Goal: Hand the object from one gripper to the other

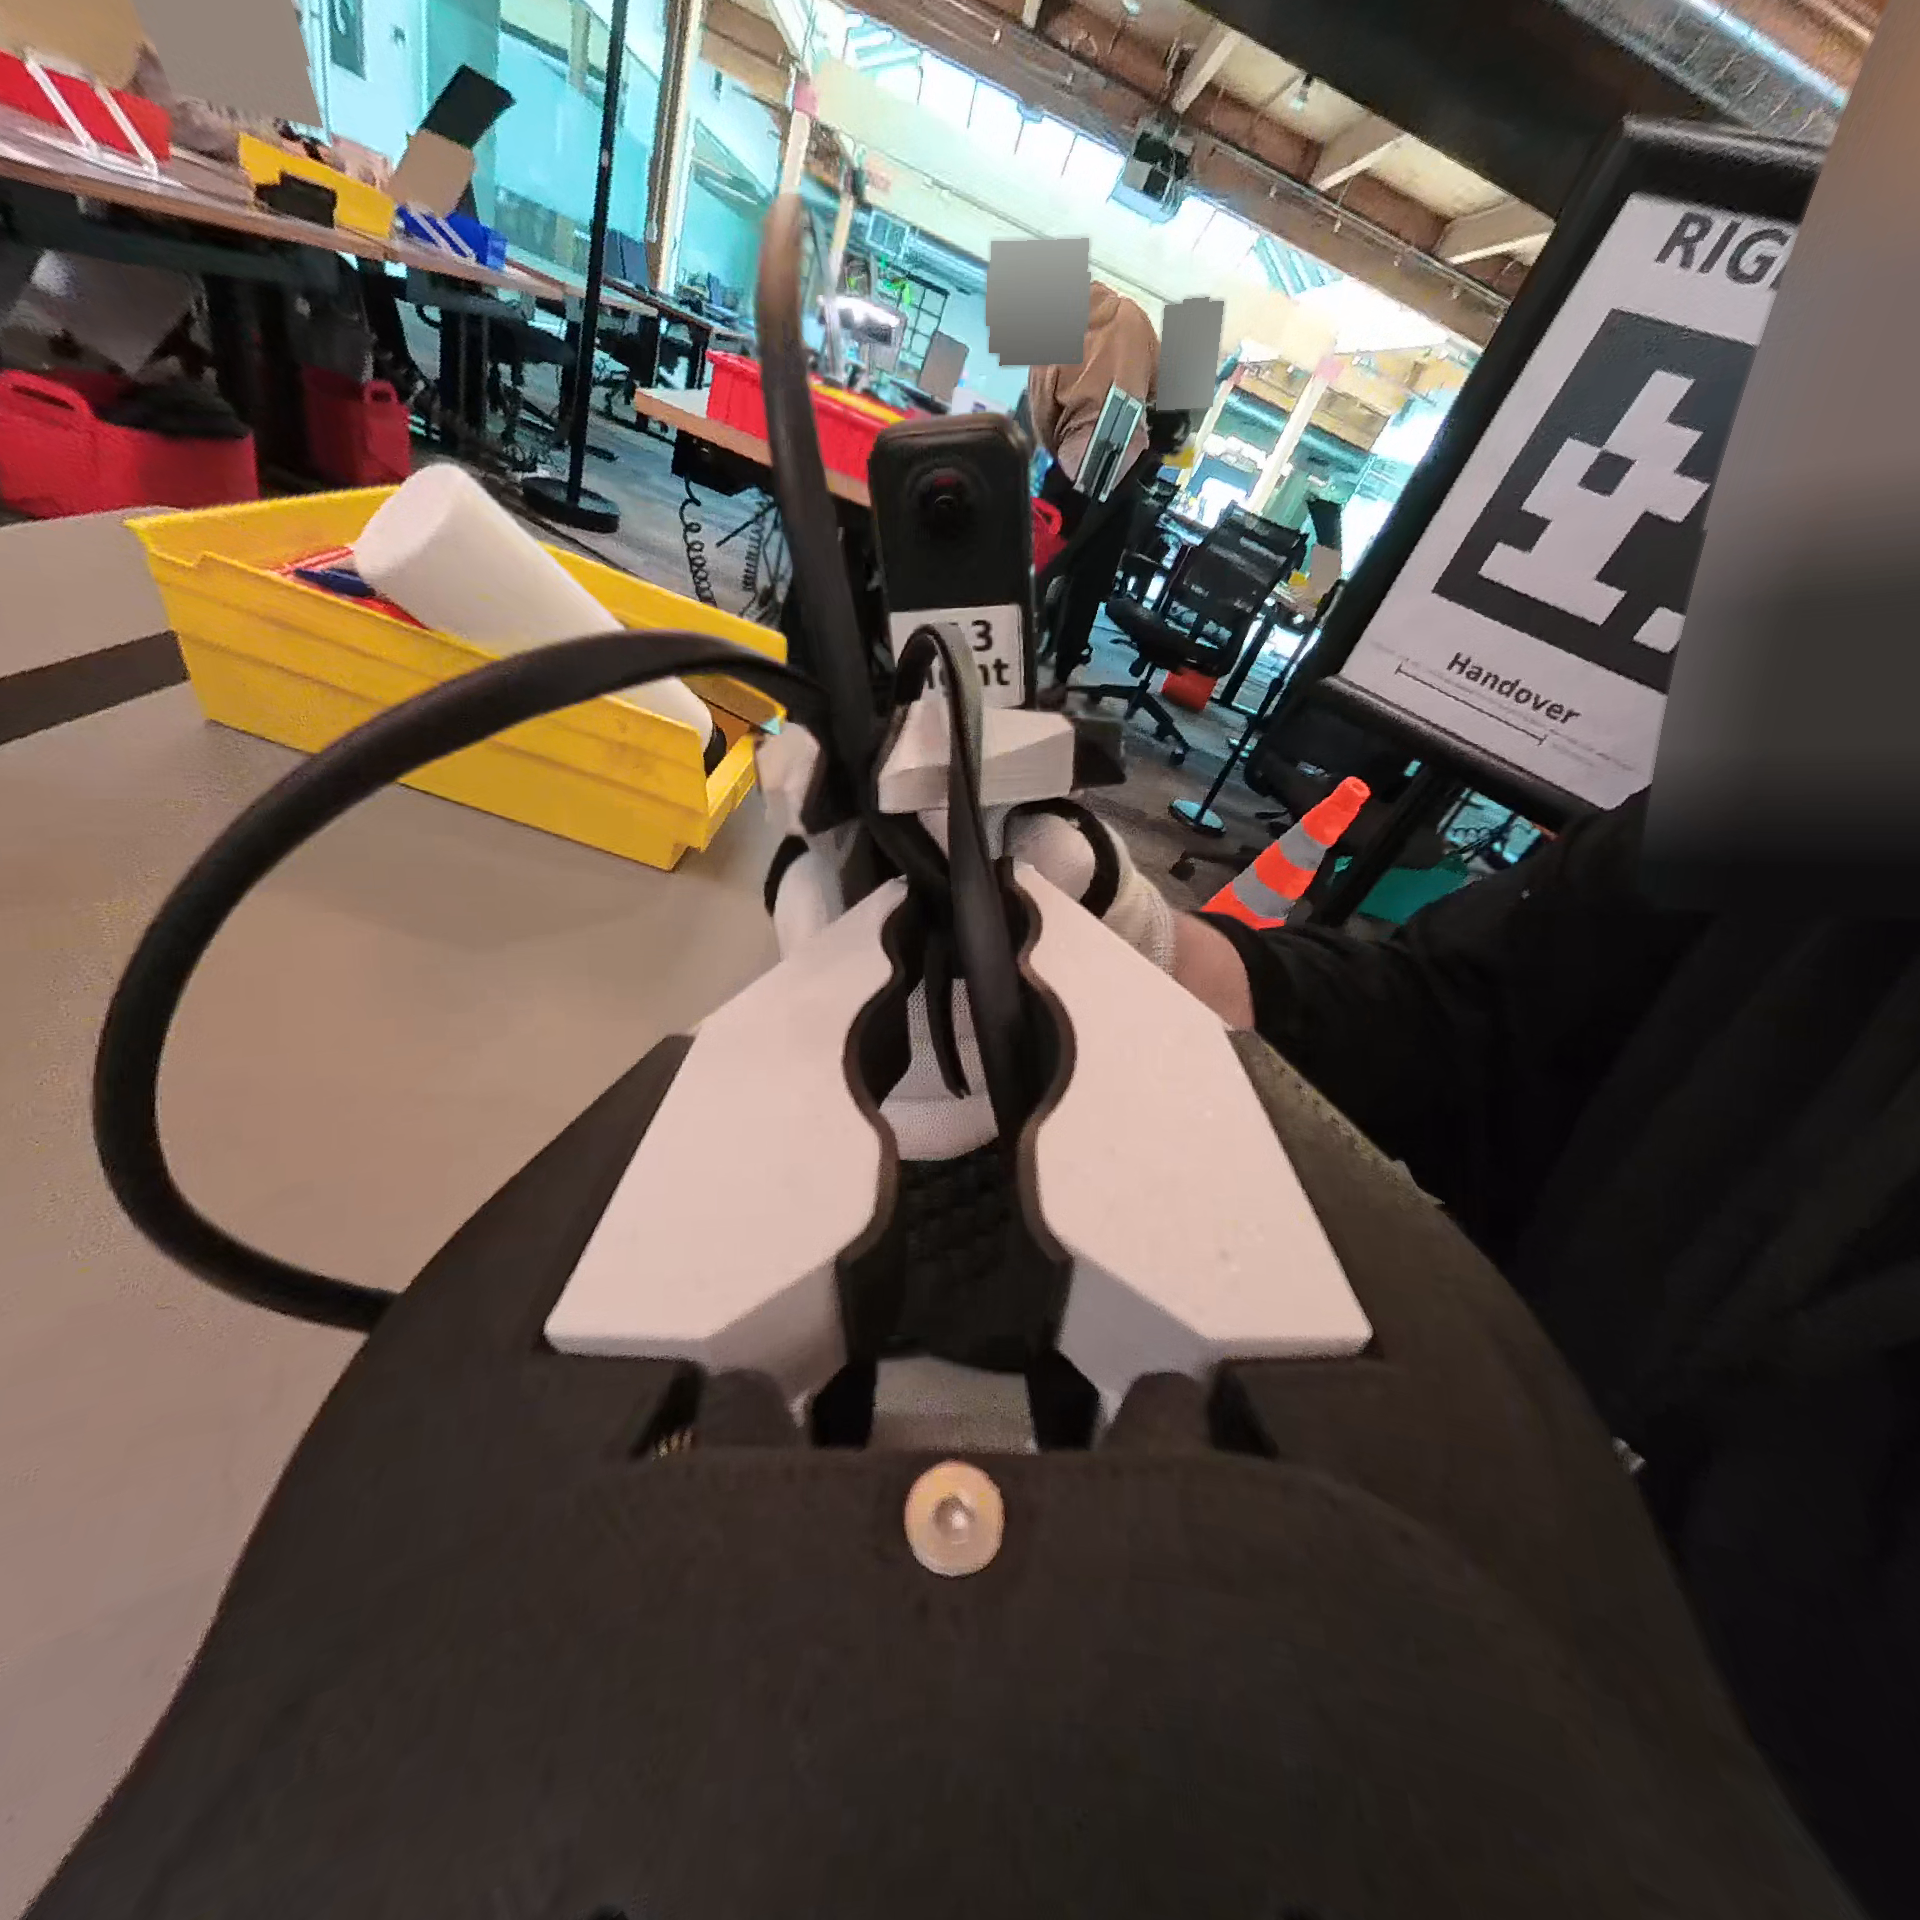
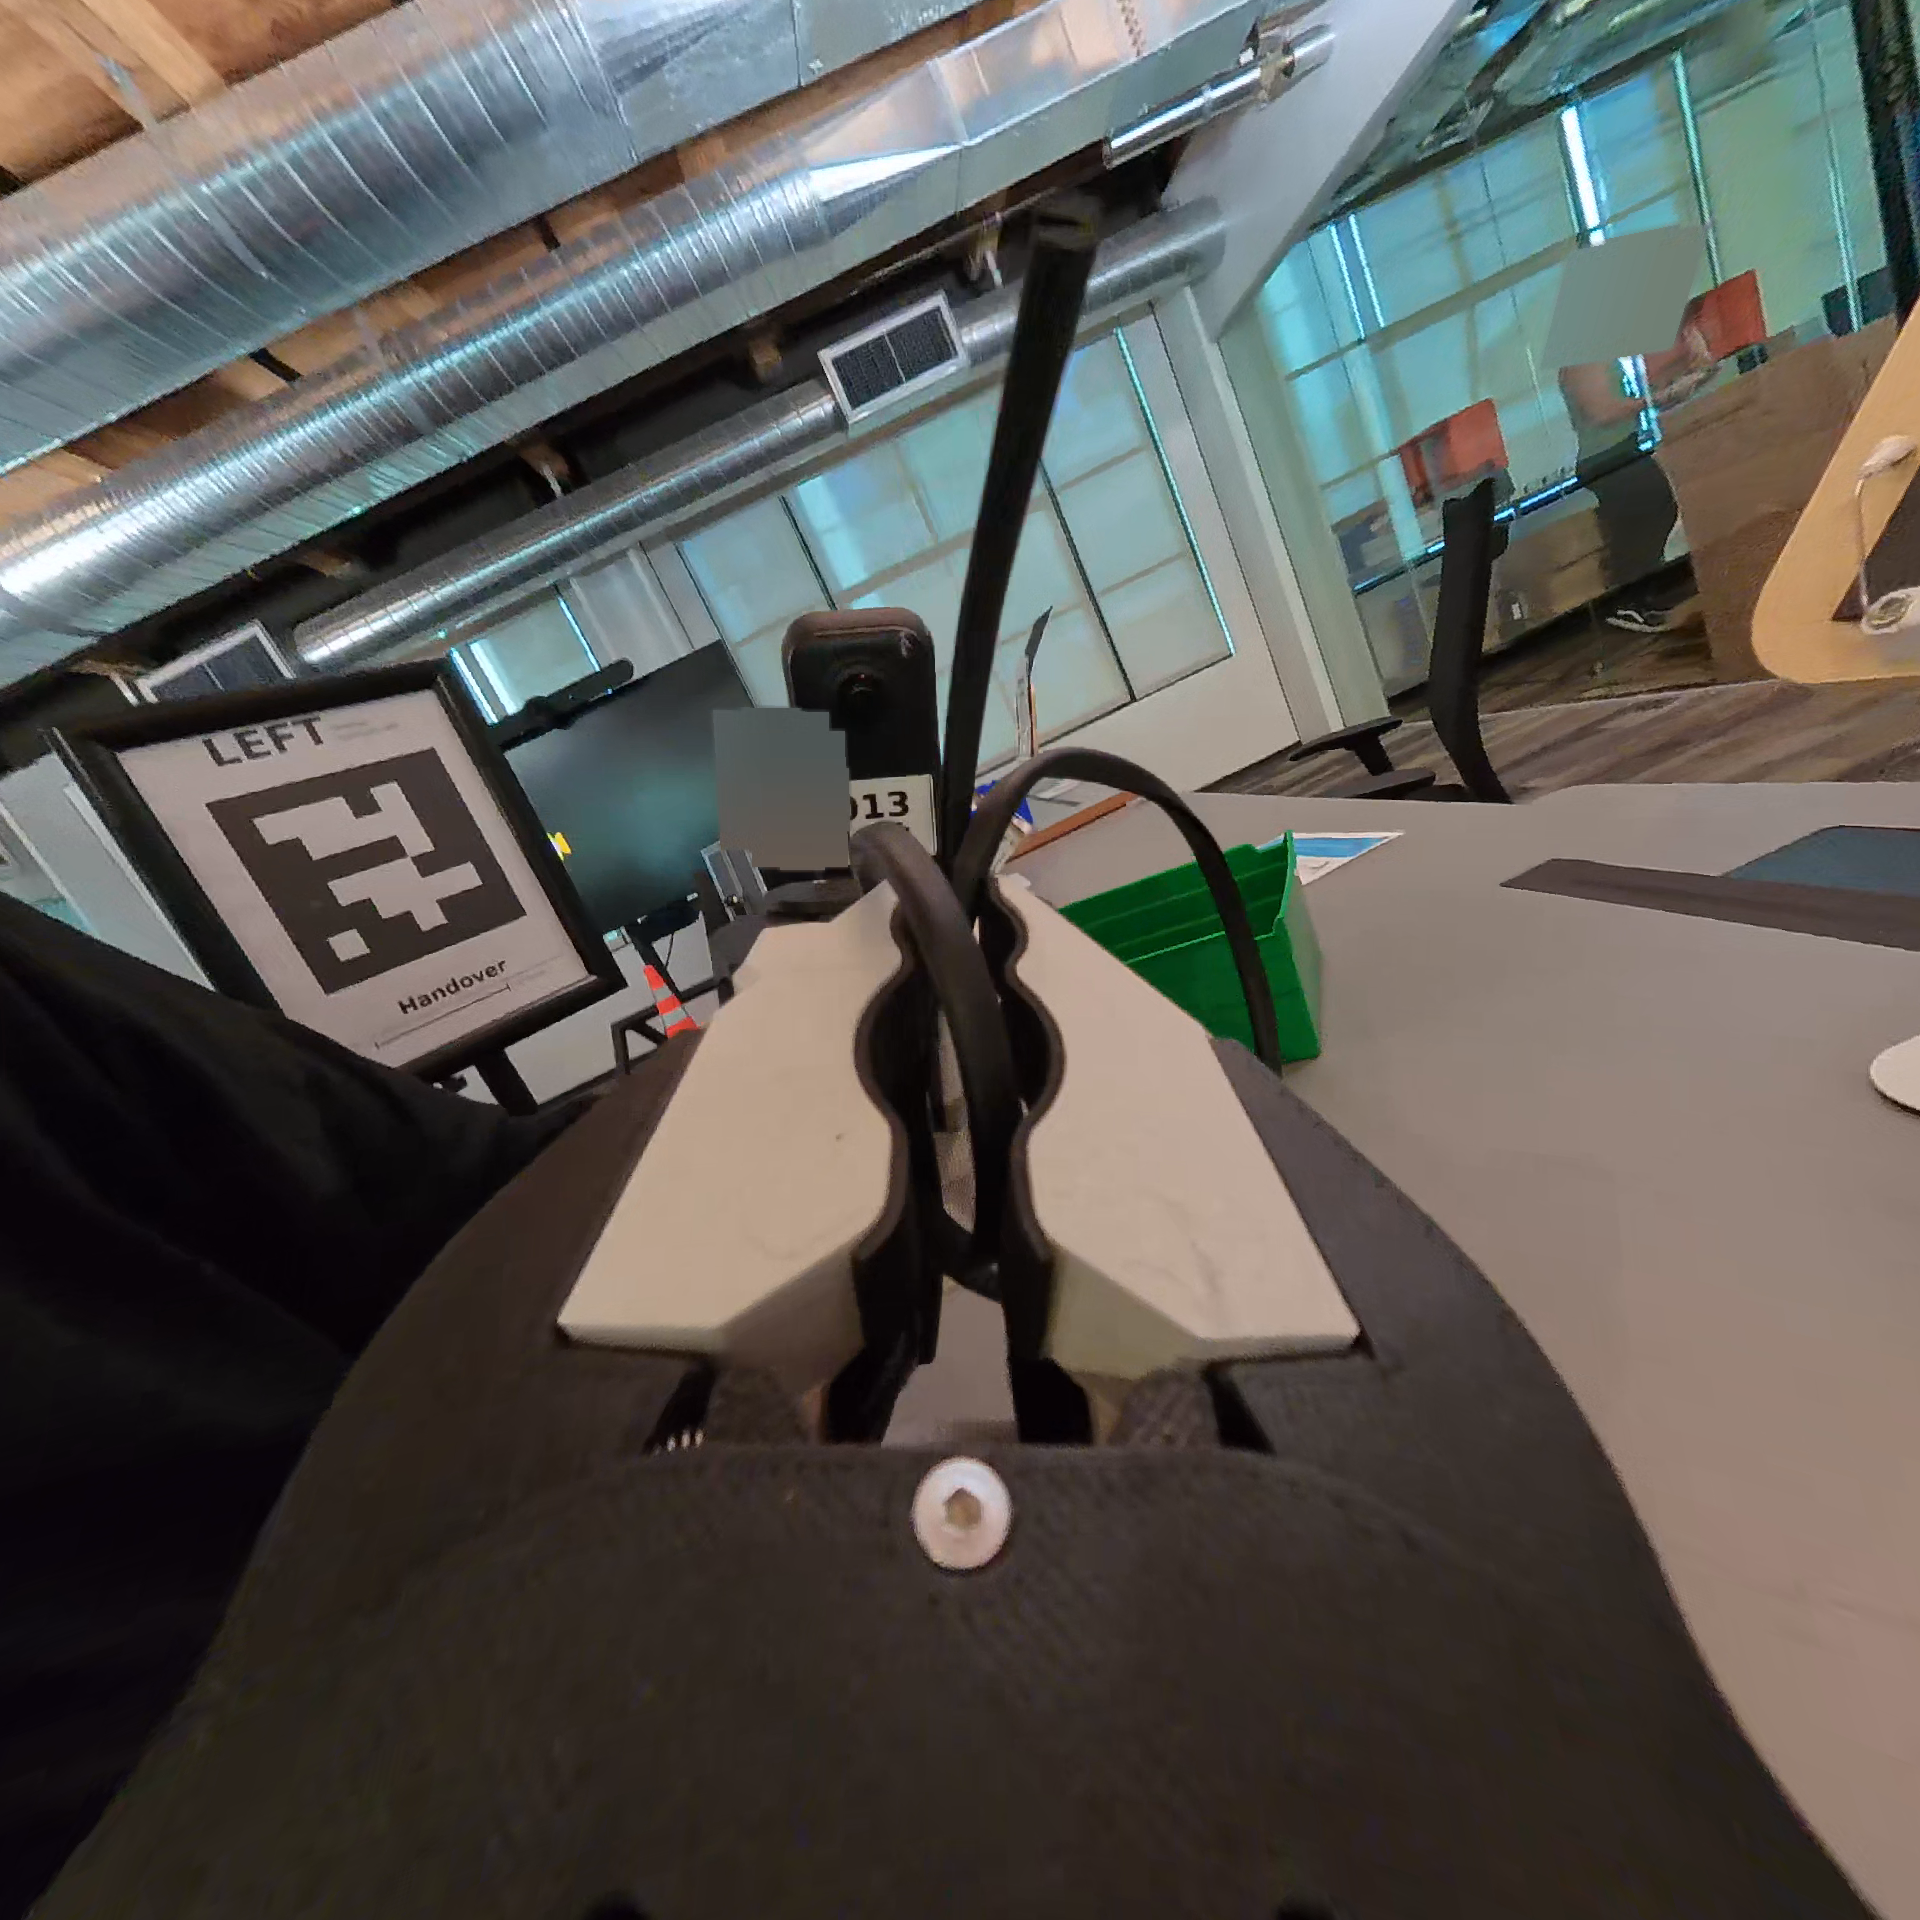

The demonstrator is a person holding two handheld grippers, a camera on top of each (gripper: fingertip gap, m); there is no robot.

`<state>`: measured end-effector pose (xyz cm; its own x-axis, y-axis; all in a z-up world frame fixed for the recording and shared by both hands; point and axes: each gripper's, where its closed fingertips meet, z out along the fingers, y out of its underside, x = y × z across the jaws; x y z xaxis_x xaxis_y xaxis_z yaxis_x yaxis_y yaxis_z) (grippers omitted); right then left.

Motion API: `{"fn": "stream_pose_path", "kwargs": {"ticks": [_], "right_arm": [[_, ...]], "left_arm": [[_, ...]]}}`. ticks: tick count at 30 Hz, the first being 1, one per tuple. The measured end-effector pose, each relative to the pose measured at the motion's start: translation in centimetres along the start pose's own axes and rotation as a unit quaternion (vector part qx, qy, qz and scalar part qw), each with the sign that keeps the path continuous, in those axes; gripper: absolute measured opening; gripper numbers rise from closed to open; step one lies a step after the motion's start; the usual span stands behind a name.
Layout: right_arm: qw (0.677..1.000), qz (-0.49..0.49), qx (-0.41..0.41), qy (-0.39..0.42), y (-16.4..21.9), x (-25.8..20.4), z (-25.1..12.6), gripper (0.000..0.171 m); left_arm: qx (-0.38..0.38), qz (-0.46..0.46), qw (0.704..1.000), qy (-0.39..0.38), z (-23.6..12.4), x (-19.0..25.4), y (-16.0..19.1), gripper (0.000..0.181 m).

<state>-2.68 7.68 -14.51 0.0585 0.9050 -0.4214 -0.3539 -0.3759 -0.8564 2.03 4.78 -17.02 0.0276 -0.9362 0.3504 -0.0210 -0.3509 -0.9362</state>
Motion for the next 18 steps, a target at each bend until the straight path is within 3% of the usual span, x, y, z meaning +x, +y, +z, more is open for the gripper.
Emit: {"fn": "stream_pose_path", "kwargs": {"ticks": [8,13,15,16,18], "right_arm": [[0.979,0.071,0.066,-0.179,-0.6,-5.5,0.1,0.003],[0.985,0.064,0.060,-0.147,0.0,-4.4,0.3,0.003],[0.993,0.047,0.046,-0.099,0.5,-2.8,0.3,0.003],[0.996,0.033,0.030,-0.075,1.0,-2.1,0.4,0.011],[1.000,0.004,0.006,-0.031,1.7,-0.9,0.3,0.043]], "left_arm": [[0.044,0.004,0.993,0.113,-1.7,3.7,-0.7,0.004],[0.023,0.012,0.997,0.069,-1.7,2.5,0.0,0.003],[-0.003,0.017,1.000,0.025,-2.0,1.0,0.3,0.003],[-0.012,0.014,1.000,0.013,-2.4,0.4,0.2,0.004],[-0.038,0.018,0.999,-0.027,-3.4,-1.0,-0.1,0.004]]}}
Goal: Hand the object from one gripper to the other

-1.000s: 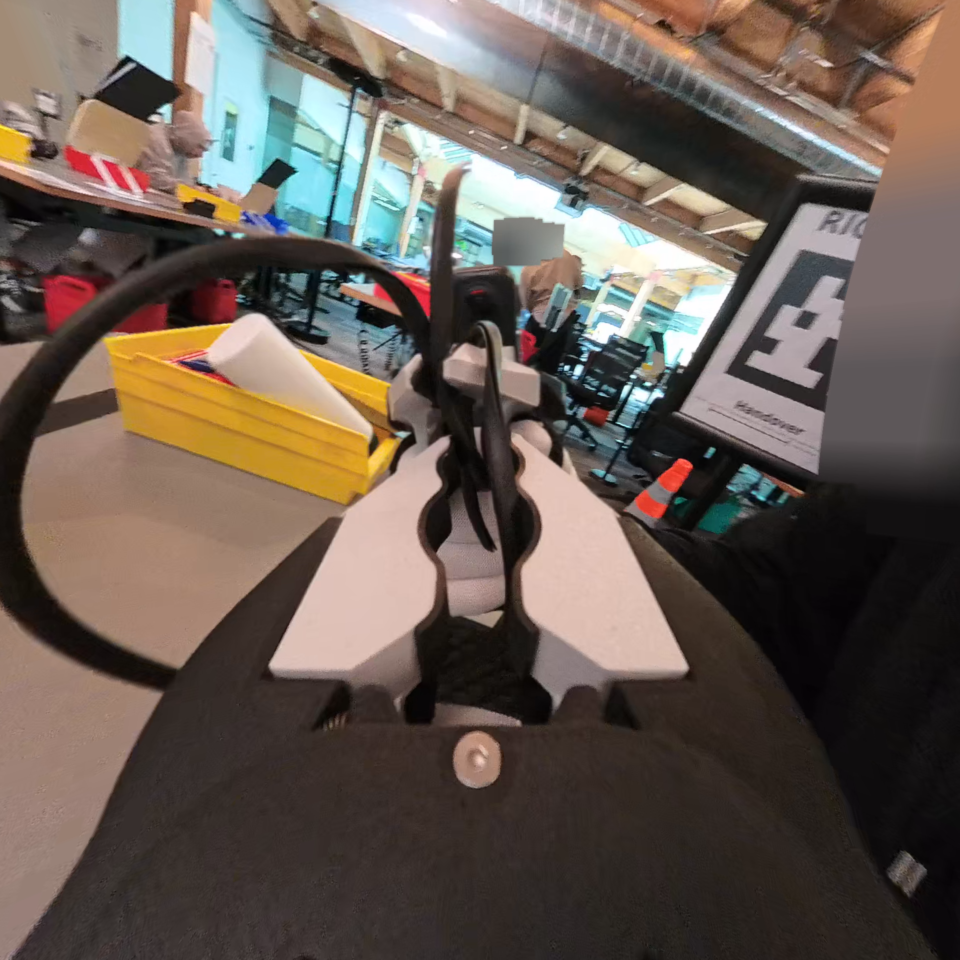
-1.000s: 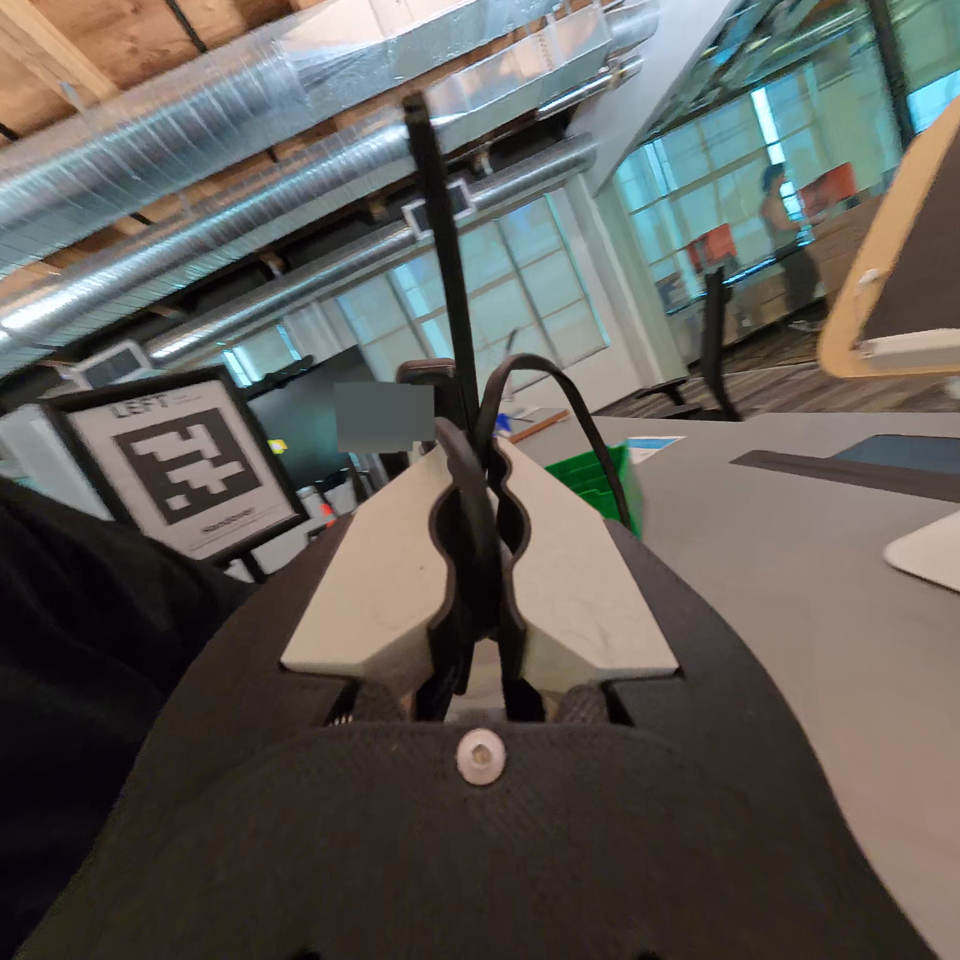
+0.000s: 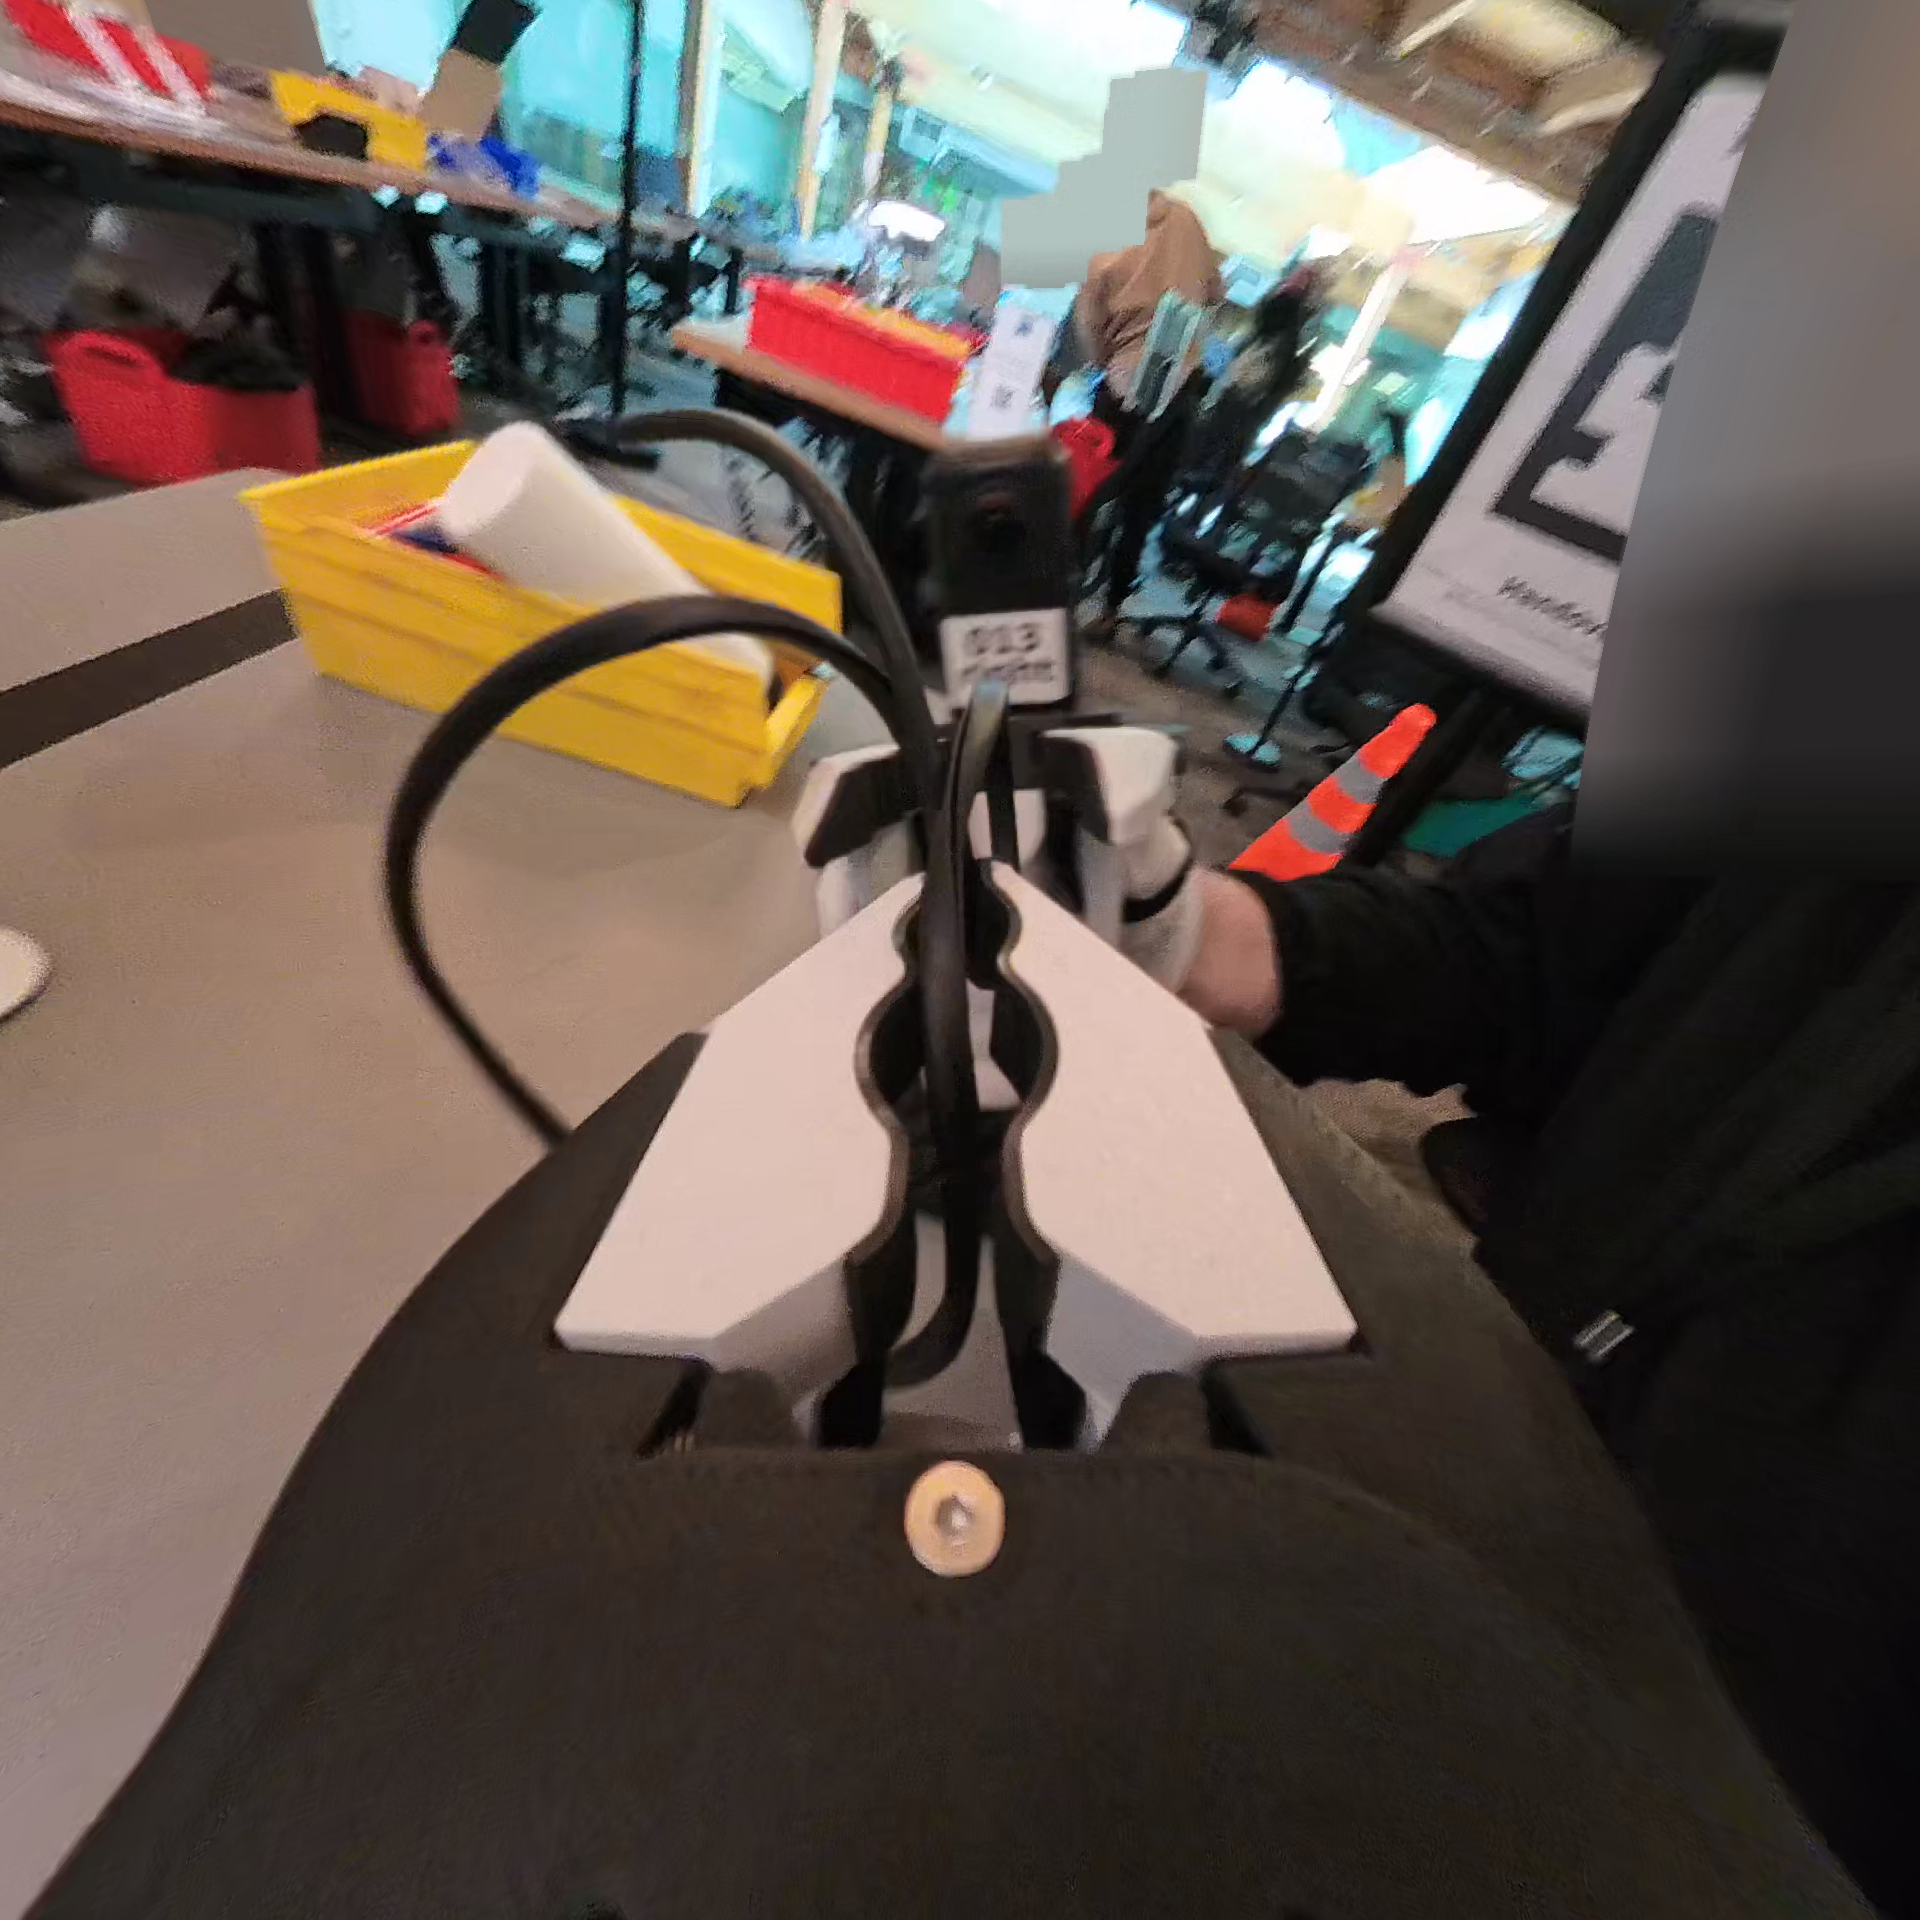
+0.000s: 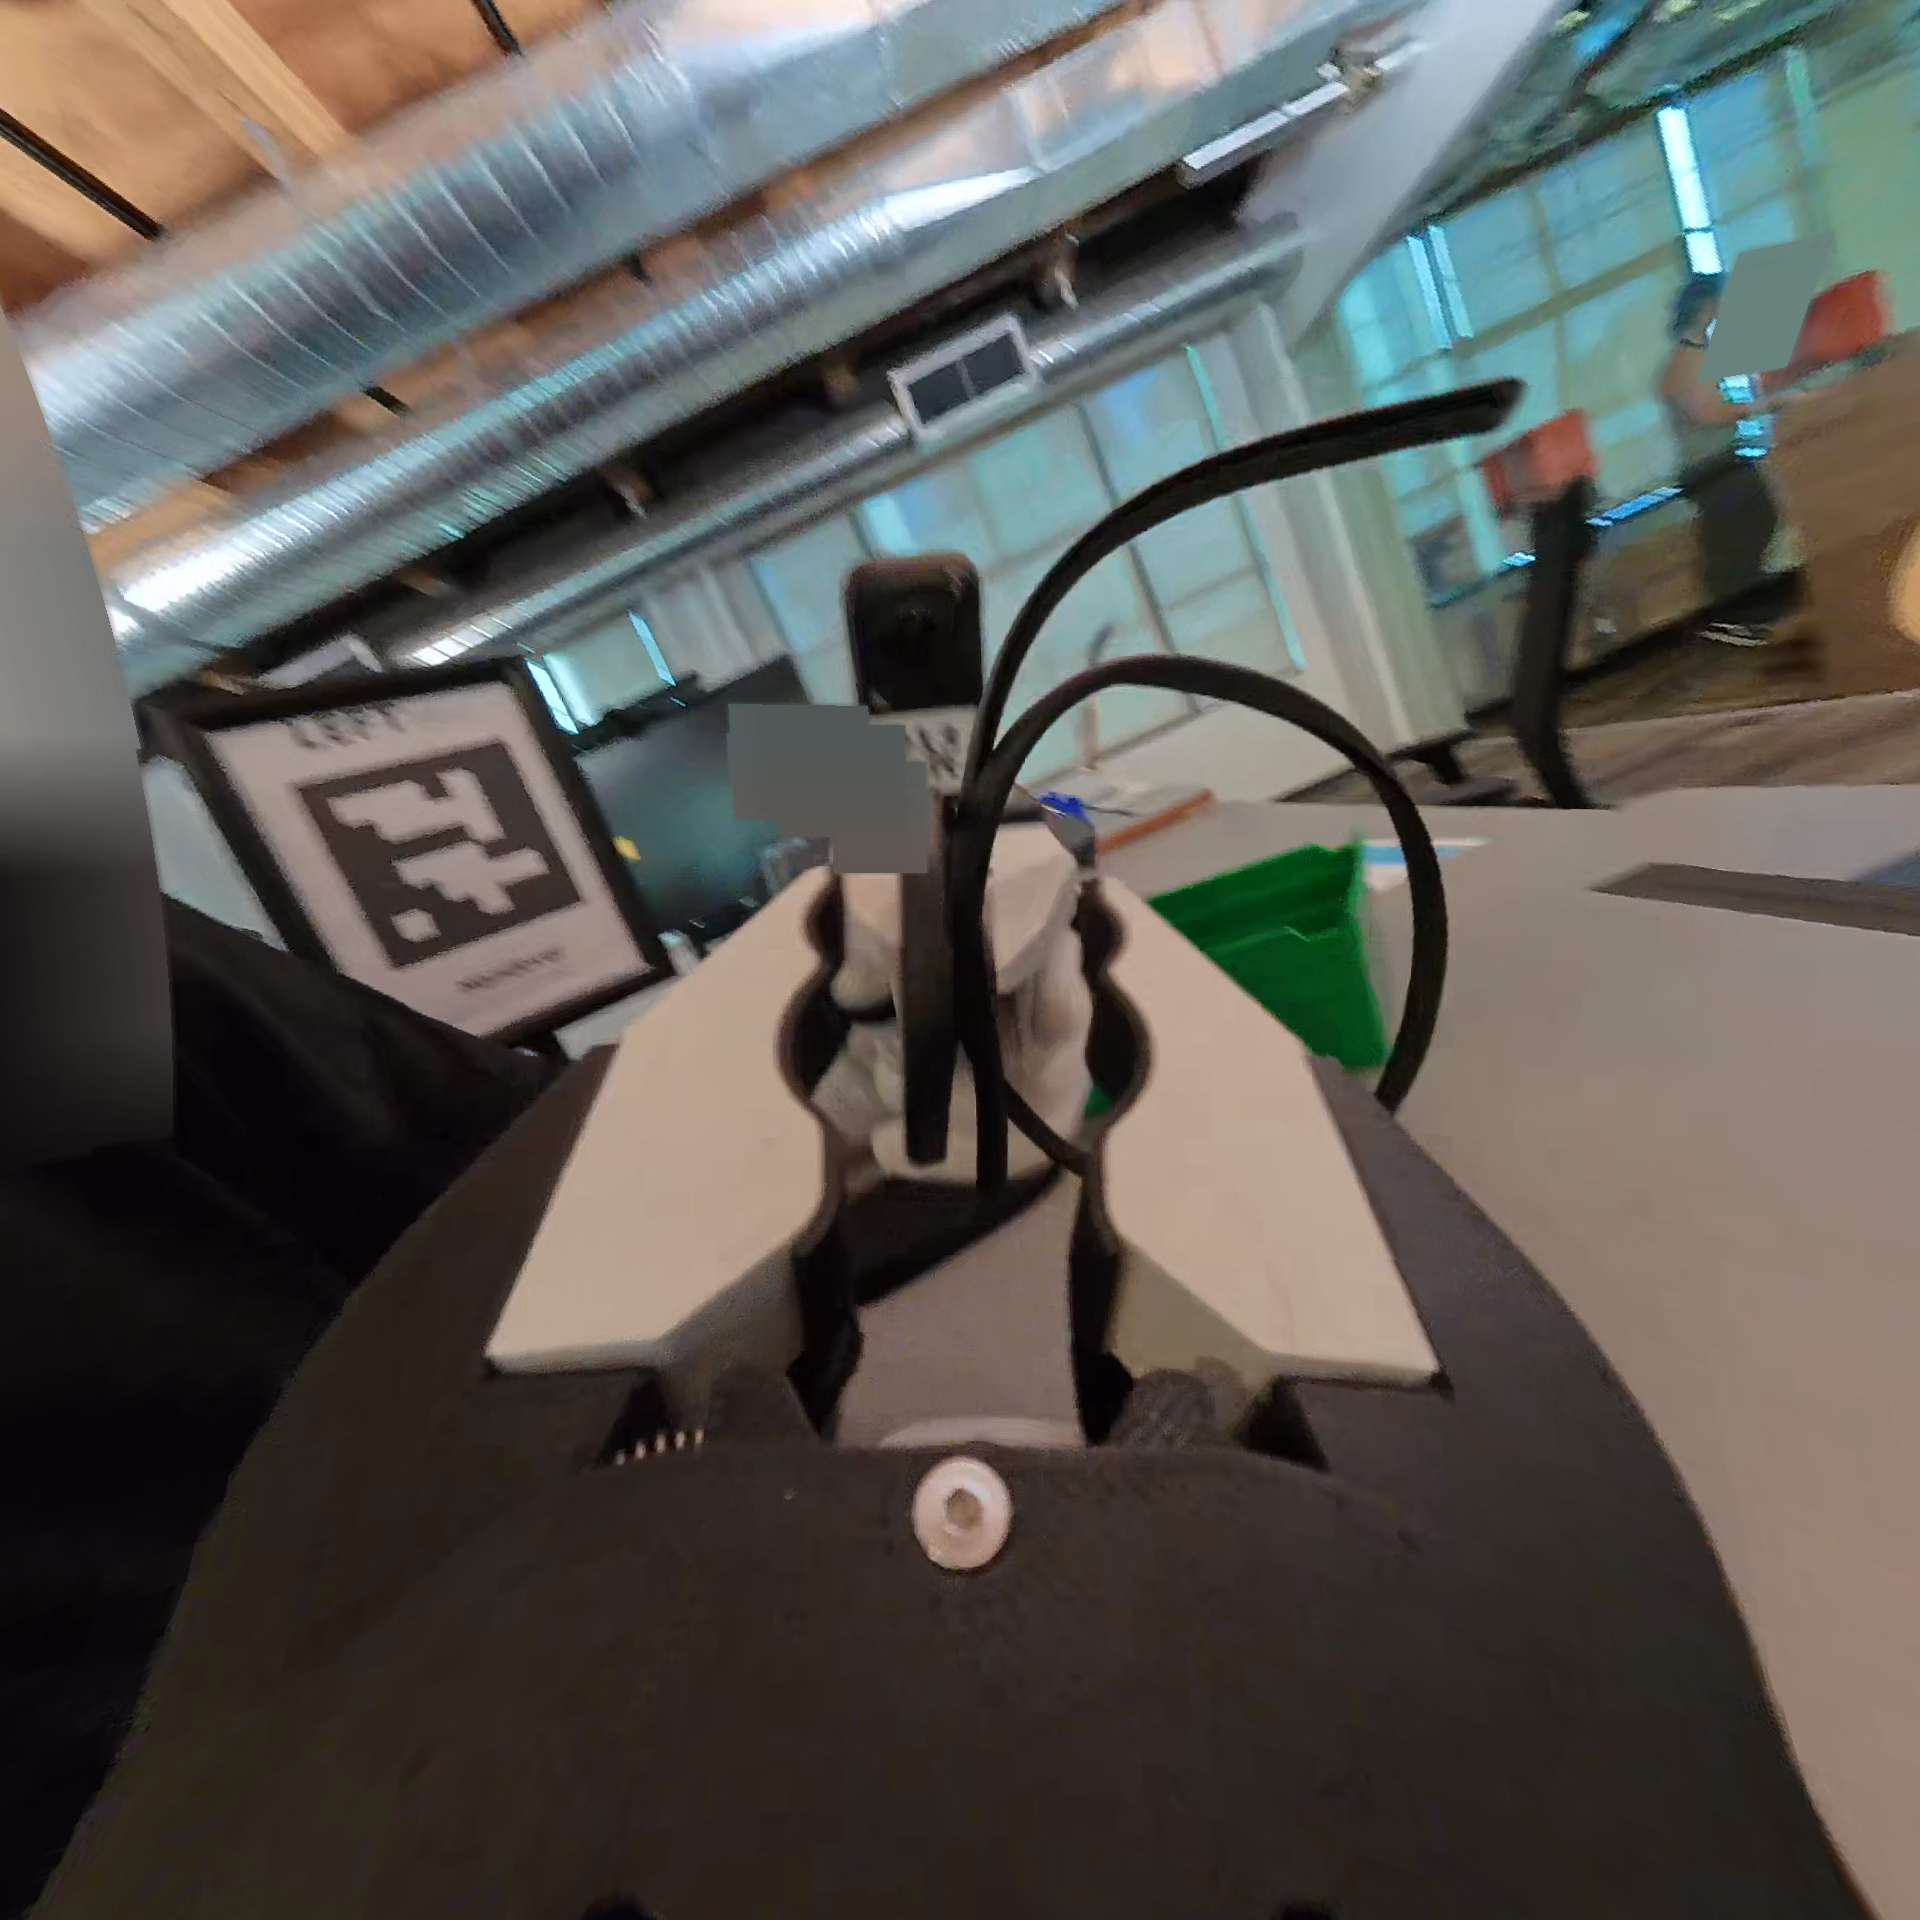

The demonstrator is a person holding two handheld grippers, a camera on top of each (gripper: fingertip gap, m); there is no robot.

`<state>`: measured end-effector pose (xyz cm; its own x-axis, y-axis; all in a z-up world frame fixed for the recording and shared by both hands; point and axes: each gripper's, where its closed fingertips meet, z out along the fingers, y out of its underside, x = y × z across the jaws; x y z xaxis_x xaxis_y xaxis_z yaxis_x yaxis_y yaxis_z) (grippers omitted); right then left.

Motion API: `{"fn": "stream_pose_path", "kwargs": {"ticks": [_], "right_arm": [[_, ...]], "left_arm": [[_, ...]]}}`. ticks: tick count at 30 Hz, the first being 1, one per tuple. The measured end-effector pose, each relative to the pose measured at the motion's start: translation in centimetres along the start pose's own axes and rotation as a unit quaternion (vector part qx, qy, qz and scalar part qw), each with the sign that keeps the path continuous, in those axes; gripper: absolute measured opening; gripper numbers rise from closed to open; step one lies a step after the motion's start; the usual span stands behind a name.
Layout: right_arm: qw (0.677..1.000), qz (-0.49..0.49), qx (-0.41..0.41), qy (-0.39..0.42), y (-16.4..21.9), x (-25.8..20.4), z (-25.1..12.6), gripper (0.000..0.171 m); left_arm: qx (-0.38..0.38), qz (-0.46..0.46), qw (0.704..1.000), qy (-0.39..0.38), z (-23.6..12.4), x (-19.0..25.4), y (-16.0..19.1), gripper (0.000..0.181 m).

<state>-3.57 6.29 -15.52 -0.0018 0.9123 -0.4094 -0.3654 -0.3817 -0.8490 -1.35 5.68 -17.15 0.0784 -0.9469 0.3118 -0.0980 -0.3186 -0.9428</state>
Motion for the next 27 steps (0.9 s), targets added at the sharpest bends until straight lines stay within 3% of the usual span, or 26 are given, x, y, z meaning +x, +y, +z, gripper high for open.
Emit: {"fn": "stream_pose_path", "kwargs": {"ticks": [4,7,9,11,13,14,18,19,23,24,27], "right_arm": [[0.985,-0.112,-0.087,0.094,2.1,2.0,-0.7,0.066],[0.938,-0.260,-0.158,0.168,2.9,3.2,-1.7,0.068],[0.860,-0.409,-0.198,0.233,2.2,4.0,-2.4,0.075],[0.736,-0.567,-0.242,0.278,1.4,4.3,-2.6,0.092],[0.635,-0.663,-0.274,0.288,1.2,4.1,-1.8,0.107],[0.604,-0.688,-0.283,0.286,1.3,4.1,-1.2,0.115],[0.542,-0.721,-0.332,0.276,2.4,5.7,0.2,0.126],[0.539,-0.719,-0.341,0.276,2.5,6.1,0.3,0.123],[0.527,-0.707,-0.390,0.266,3.3,7.9,0.0,0.097],[0.528,-0.700,-0.403,0.260,3.7,8.4,-0.2,0.081],[0.526,-0.695,-0.417,0.259,4.1,9.0,-0.7,0.054]], "left_arm": [[-0.107,0.039,0.991,-0.073,-1.7,-2.4,0.2,0.003],[-0.181,0.065,0.975,-0.113,-2.6,-3.8,0.3,0.003],[-0.216,0.071,0.966,-0.122,-2.9,-4.3,0.2,0.004],[-0.246,0.056,0.961,-0.110,-3.0,-4.5,0.3,0.004],[-0.276,0.040,0.955,-0.101,-2.9,-4.9,0.7,0.004],[-0.289,0.034,0.952,-0.100,-2.8,-5.1,1.0,0.004],[-0.365,0.038,0.925,-0.094,-2.7,-5.5,2.6,0.003],[-0.379,0.041,0.920,-0.088,-2.7,-5.3,2.8,0.003],[-0.412,0.059,0.906,-0.077,-2.1,-4.7,3.2,0.004],[-0.418,0.063,0.903,-0.077,-2.0,-4.7,3.2,0.003],[-0.446,0.085,0.887,-0.088,-2.2,-5.3,3.7,0.003]]}}
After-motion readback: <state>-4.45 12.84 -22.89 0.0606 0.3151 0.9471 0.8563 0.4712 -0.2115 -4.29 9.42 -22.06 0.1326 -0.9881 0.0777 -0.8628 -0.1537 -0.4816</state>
